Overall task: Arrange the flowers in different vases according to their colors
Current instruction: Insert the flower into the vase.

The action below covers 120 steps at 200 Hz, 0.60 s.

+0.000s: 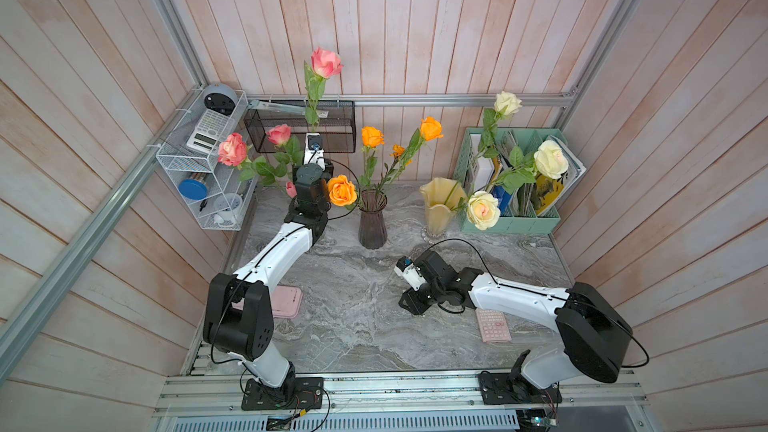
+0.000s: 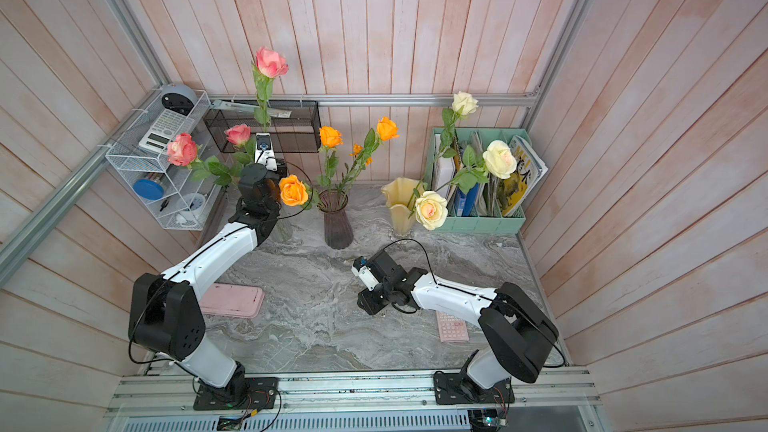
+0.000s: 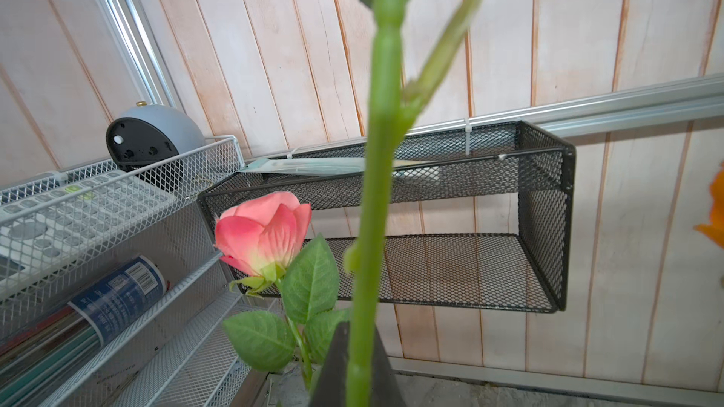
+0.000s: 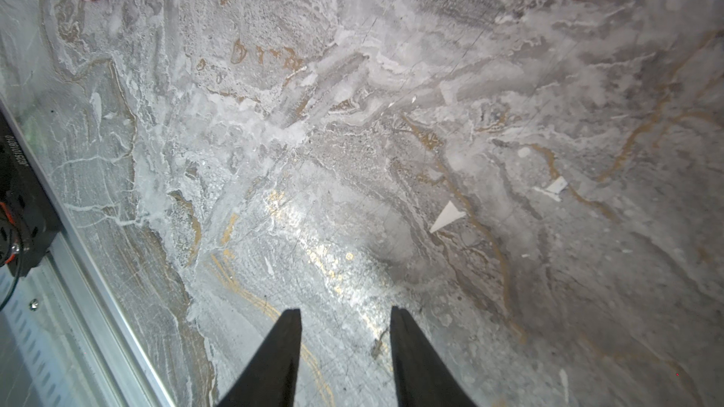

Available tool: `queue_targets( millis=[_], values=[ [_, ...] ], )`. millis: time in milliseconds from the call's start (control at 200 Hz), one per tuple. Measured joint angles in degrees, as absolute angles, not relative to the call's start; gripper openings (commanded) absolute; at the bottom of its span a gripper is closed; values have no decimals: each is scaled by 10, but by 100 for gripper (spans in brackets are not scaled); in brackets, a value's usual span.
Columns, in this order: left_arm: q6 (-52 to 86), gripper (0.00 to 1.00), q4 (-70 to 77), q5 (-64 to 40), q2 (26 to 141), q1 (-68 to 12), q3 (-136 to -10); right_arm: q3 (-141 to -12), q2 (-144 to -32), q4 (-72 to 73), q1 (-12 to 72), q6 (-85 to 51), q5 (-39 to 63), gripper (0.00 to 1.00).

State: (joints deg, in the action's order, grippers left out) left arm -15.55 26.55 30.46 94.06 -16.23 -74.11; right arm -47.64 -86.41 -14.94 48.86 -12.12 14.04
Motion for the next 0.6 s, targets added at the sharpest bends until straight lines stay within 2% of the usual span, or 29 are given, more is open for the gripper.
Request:
queue_targets(
  millis=[25,95,230,370,520,600],
  values=[
    [-154,27,269,305,940,-162,-735,-476,-864,-149,489,-121,141,44],
    [-148,32,281,307,938,-162,-715,-475,-864,-149,489,-121,141,43],
    [-143,57,289,318,934,-162,-685,-475,-864,-150,489,-121,144,43],
    [-136,71,293,324,917,-162,-665,-469,-862,-149,489,-121,147,43],
    [-126,99,296,335,878,-163,-651,-462,-855,-149,488,-123,151,43],
    [-124,100,294,338,849,-164,-643,-456,-845,-150,488,-124,152,43]
  ],
)
